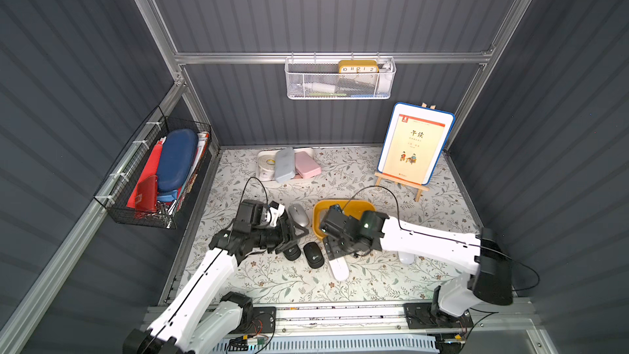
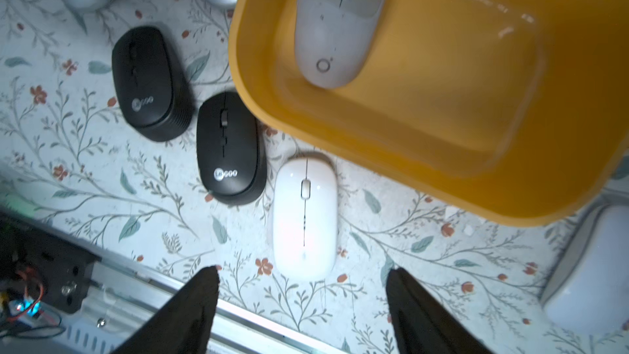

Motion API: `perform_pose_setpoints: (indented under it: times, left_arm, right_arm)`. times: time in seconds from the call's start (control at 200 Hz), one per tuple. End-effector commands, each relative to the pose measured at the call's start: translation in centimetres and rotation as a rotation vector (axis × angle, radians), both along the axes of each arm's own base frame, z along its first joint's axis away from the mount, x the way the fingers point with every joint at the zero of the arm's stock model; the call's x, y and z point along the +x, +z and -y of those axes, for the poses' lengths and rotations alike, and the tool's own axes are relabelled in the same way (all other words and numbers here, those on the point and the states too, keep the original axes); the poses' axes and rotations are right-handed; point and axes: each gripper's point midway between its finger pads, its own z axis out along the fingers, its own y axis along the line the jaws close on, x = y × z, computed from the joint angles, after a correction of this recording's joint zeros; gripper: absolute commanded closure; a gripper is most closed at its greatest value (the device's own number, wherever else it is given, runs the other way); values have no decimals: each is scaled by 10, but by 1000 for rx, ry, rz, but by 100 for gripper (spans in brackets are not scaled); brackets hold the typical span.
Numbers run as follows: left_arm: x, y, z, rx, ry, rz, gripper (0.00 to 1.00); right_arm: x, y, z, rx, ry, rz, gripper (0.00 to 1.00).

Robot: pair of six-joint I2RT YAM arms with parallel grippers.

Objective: Put the mouse in the storage box
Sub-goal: Place the mouse in the storage box, then pick up the mouse from the center of the board.

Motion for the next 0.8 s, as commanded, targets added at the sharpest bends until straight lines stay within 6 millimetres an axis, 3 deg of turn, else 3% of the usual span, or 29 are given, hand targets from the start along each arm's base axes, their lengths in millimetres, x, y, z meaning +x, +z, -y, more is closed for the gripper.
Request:
perform_pose_setpoints:
  times: [0.0, 0.085, 0.24, 0.53, 0.795]
  left_arm:
    - [-19, -13, 1, 14, 60, -98, 31]
    - [-33, -22, 1, 17, 72, -126, 32]
    - [-42, -25, -3, 7, 94, -131, 32]
    - [-41, -16, 2, 8, 48, -104, 31]
    - [-37, -30, 9, 7, 9, -129, 31]
  right_arm:
    - [-23, -24, -3, 107, -25, -107, 18]
    - [-32, -35, -1, 88, -23, -135, 17]
    - [-24, -48, -1, 22, -44, -92, 12]
    - [-16, -72, -3, -23, -57, -68, 10]
    - [-22, -96, 3, -63, -45, -112, 11]
